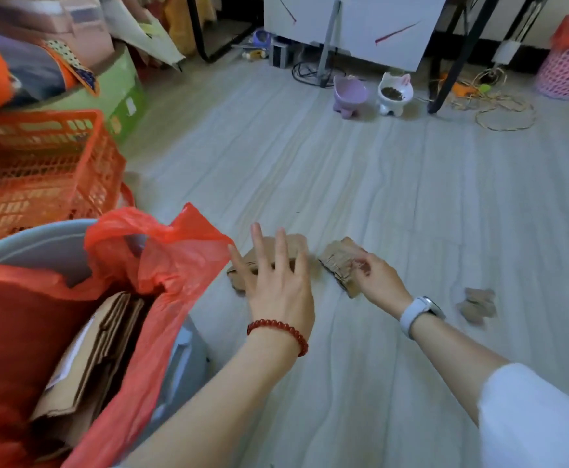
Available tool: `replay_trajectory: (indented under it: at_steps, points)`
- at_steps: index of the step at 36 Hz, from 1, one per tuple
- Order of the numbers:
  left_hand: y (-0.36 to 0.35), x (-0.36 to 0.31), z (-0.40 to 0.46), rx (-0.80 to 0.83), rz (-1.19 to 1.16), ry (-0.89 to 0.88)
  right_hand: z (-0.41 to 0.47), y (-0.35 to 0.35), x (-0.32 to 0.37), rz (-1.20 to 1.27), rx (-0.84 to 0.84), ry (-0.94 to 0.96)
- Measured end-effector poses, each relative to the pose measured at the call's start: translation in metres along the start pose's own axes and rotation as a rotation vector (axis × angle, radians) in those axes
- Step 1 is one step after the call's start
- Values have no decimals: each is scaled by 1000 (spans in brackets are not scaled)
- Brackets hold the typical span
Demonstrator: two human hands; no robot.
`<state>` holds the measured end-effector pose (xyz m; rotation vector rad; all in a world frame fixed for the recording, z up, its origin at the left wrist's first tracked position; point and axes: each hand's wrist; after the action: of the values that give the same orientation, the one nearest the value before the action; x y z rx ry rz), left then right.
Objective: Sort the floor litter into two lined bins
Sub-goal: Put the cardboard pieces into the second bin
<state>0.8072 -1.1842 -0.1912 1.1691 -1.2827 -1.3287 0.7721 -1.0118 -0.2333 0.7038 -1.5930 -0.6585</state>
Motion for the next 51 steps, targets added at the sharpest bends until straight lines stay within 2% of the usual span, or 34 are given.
replay_trajectory:
  at_steps: [2, 4, 6, 10, 14, 16, 21, 25, 29, 31, 33, 37, 41, 46, 51]
  points:
    - [-27, -7, 3, -28, 32, -6, 20, -10, -25, -52, 36, 49]
    - [-55, -10, 4, -35, 44, -6, 40, -24, -50, -152, 128, -23]
    - [-73, -10, 9, 49, 8, 1, 54, -36, -66, -292, 207, -135]
    - [-108, -7, 35, 320, 7, 75, 76, -52, -86, -503, 285, -141]
    - [-139, 7, 66, 410, -88, 164, 86, -69, -106, -518, 350, -136]
    - [-150, 12, 82, 426, -124, 202, 86, -75, -114, -555, 313, -96]
    - [-166, 10, 105, 492, -120, 248, 90, -69, -120, -576, 348, -28]
    - [-170, -1, 111, 359, 9, 278, 89, -62, -119, -531, 387, -45]
    - [-171, 2, 104, 281, 179, 195, 77, -56, -119, -517, 428, -48]
    - [-165, 9, 98, 227, 148, 123, 72, -52, -118, -499, 467, -64]
    - [-148, 11, 94, 245, 49, 117, 68, -48, -113, -440, 471, -64]
    - [-114, 14, 83, 163, -134, 207, 55, -31, -89, -172, 293, -61]
    - [-55, 8, 77, 50, -311, 153, 45, -6, -44, 100, 47, -79]
    - [35, 6, 72, -182, -546, 124, 39, 29, 31, 487, -163, -13]
    - [116, 38, 52, -510, -783, 135, 20, 55, 117, 605, -271, 168]
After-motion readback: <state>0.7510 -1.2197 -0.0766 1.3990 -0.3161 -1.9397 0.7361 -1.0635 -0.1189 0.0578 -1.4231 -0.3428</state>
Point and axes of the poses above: each hand's wrist, its own z-axis towards the middle knuckle, its own y-axis out of the back of the hand, x = y × z, and after that the axes turned 3 degrees about x, right-handed
